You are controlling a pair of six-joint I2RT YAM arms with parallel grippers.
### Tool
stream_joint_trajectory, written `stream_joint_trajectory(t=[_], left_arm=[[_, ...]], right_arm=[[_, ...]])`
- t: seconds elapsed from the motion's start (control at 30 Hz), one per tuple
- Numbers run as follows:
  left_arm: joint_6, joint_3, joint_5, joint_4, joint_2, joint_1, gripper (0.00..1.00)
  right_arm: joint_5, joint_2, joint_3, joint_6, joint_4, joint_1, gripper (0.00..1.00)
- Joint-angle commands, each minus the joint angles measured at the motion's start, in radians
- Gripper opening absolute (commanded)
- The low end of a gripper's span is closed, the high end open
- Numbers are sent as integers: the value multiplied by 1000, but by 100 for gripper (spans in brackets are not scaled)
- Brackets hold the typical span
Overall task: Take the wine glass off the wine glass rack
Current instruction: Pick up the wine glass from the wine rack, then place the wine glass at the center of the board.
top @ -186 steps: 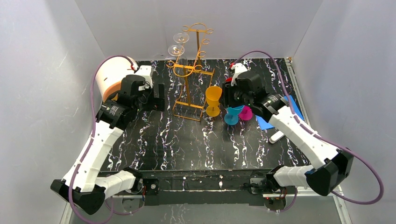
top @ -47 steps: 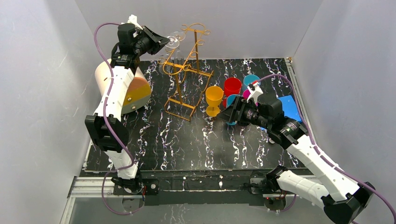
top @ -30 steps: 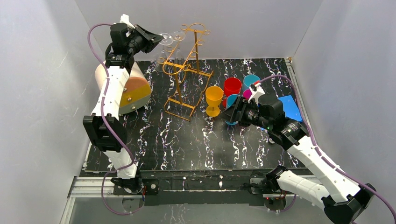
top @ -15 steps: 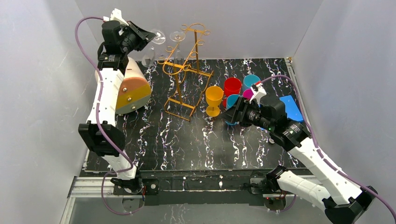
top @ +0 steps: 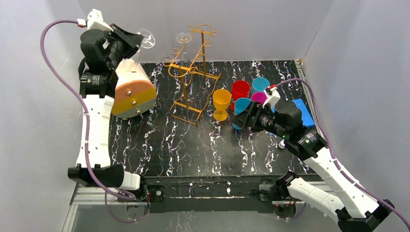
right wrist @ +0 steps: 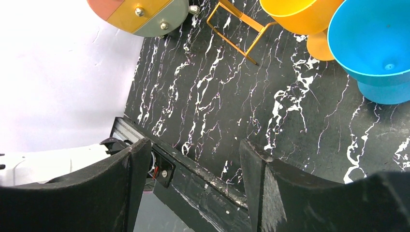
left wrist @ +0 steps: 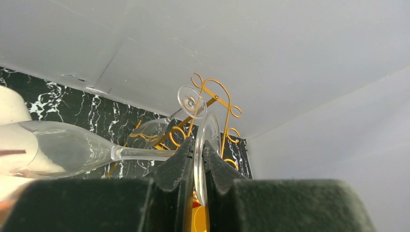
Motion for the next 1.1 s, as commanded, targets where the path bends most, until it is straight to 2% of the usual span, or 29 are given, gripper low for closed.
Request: stream_joint_trajectory(t=[0.0,0.1,0.2,0.37,0.53,0.6,0.7,0.8,0.9,1.07], left_arm=[[12,-50,-6,-34,-117,2,0],[-7,-142,-42,-77,-196,2,0],[23,-239,-225,-170,-289,2,0],[45,-326,-234,-199,-389,-27,0],[27,-473,-135,-228,-504,-64,0],[20,-570,2,-226,-550,-73,0],[24,-673,128,-213,-611,-82,0],[69,-844,275,-196,-638,-93,0],[27,-862,426,-159,-588,-110,0],[-15,-806,430,-83,-536,-241,0]], right_arm=[[17,3,30,13,21,-3,74],[9,21,51,41,14,-3,74],[-16,46,104,49,7,-3,73],[7,40,127,50,10,-3,73],[-41,51,78,111,79,-3,72],[-76,58,67,113,118,-3,72],[-117,50,33,113,206,-3,72],[-211,111,28,142,261,-2,71],[-264,125,-5,147,300,-3,69],[-298,141,-79,241,416,-3,71]])
